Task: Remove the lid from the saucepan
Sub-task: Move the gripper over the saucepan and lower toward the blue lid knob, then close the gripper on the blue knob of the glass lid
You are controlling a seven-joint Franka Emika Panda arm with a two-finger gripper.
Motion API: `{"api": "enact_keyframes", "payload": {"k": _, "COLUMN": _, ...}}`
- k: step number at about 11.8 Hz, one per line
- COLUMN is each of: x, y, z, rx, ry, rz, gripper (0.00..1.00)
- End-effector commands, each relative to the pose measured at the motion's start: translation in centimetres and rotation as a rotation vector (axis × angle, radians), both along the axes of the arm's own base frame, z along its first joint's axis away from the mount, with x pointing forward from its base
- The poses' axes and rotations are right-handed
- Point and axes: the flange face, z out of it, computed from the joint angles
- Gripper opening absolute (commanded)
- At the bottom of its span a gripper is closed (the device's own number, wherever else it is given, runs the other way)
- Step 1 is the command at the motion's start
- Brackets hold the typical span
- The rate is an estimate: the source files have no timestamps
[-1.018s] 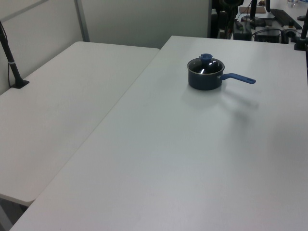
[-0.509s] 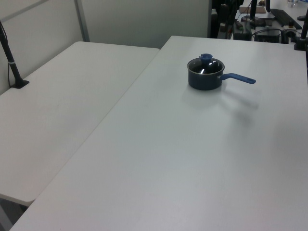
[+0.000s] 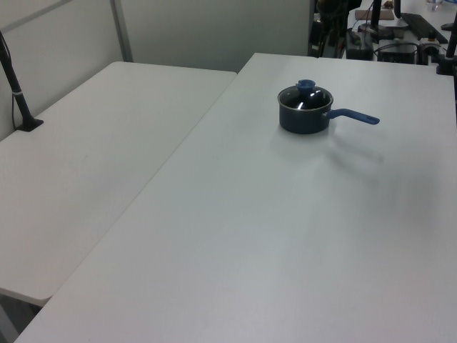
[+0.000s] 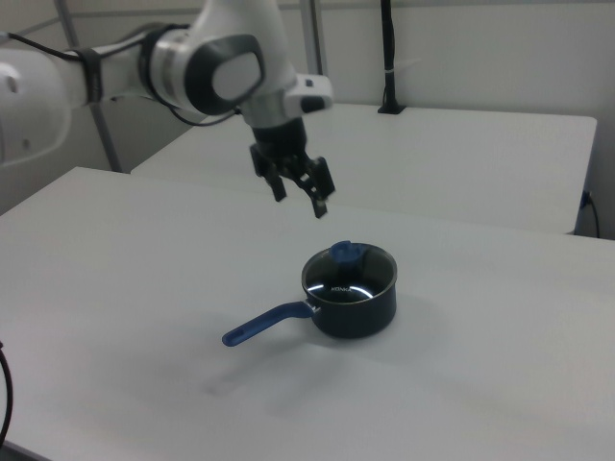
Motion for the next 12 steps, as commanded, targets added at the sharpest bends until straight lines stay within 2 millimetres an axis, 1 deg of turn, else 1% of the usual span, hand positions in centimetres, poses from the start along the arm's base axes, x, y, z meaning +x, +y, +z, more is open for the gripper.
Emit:
{"api": "enact_keyframes", "payload": {"k": 1, "x": 2.9, "y": -1.2, "z": -2.5, "rx": 0.004, "ry": -0.042, "rz": -0.074, "gripper": 1.0}}
{"api": "enact_keyframes", "payload": {"k": 3, "x": 3.8, "y": -1.7, "z": -4.8, "rx": -0.009, "ry": -0.035, "rz": -0.093, "gripper": 1.0}}
{"api": "enact_keyframes", "payload": {"k": 5, "x": 4.1, "y": -2.9, "z": -7.7, "rx": -0.018, "ry": 0.003, "rz": -0.094, "gripper": 1.0}}
{"api": "enact_keyframes", "payload": {"k": 6, "x": 4.3, "y": -3.7, "z": -7.9, "rx": -0.027, "ry": -0.021, "rz": -0.101, "gripper": 1.0}}
{"api": "enact_keyframes", "payload": {"k": 7, "x": 4.1, "y": -4.8, "z": -7.9, "rx": -0.037, "ry": -0.024, "rz": -0.102, "gripper": 1.0}}
{"api": "enact_keyframes", "payload": {"k": 8, "x": 4.1, "y": -5.5, "z": -9.1, "rx": -0.044, "ry": -0.005, "rz": -0.079, "gripper": 1.0}}
{"api": "enact_keyframes", "payload": {"k": 9, "x": 4.3, "y": -5.8, "z": -10.3, "rx": -0.051, "ry": 0.017, "rz": -0.063, "gripper": 1.0}}
{"api": "enact_keyframes", "payload": {"k": 12, "x": 4.8, "y": -5.7, "z": -12.1, "rx": -0.057, "ry": 0.031, "rz": -0.019, "gripper": 1.0}}
